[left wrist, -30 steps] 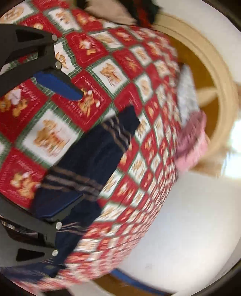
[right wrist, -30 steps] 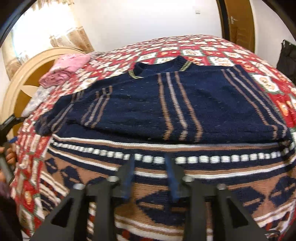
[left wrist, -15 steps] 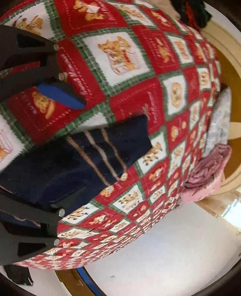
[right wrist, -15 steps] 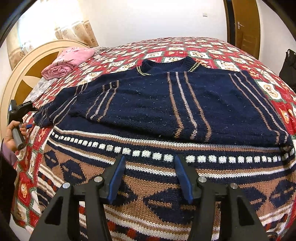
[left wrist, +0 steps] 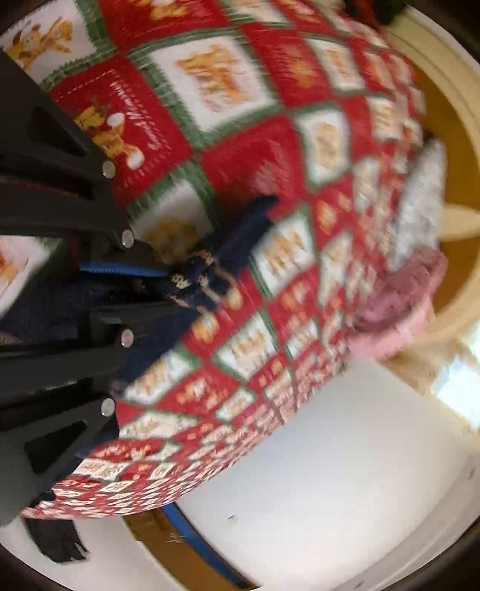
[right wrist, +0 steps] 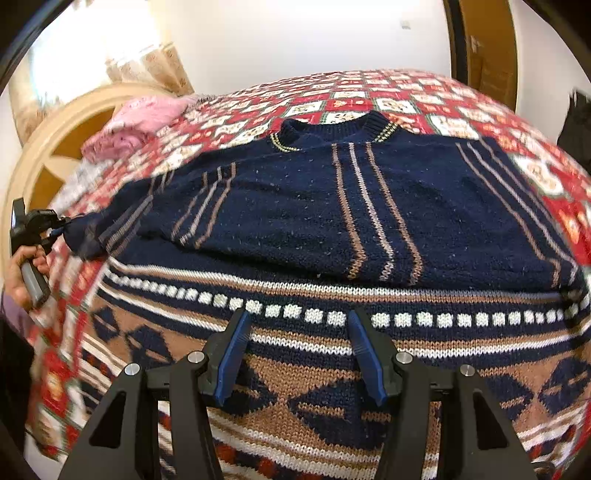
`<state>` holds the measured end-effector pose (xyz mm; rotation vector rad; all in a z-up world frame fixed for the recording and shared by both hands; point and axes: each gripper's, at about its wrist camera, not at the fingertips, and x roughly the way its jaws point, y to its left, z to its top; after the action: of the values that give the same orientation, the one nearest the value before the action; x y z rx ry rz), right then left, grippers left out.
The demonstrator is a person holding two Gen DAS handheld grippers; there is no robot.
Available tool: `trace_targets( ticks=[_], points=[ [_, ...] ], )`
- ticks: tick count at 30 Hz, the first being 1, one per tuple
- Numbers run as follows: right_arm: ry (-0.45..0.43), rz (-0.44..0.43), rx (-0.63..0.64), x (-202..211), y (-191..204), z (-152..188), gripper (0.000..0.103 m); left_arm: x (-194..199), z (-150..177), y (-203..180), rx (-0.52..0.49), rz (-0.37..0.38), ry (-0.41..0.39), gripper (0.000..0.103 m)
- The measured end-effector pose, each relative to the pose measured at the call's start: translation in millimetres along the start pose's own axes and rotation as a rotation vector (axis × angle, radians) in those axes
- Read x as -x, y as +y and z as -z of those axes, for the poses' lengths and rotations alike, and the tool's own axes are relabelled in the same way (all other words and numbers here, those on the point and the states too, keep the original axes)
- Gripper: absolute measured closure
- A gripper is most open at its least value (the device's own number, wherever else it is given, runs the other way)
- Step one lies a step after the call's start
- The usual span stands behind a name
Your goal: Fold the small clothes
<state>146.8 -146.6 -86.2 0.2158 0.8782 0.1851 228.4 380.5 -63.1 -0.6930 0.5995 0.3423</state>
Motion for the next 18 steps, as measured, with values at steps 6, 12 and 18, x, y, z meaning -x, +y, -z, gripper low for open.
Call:
trace_targets(
  ticks=[6,12,18],
  points=[
    [-0.042,-0.022,-0.122,21,-26,-5,0.046,54,3,-92,-0.223,0.098,-0.117,0.091],
    [-0.128,-0.03,-0.15,51,-37,-2,0.046,119,80,-214,-0.531,0.293,-0.183,0.092],
    [-0.154,0.0,-0.201,68,-57,4,0.046,116,210,-298,-0.753,0.466,-0.009,0.091]
  ],
)
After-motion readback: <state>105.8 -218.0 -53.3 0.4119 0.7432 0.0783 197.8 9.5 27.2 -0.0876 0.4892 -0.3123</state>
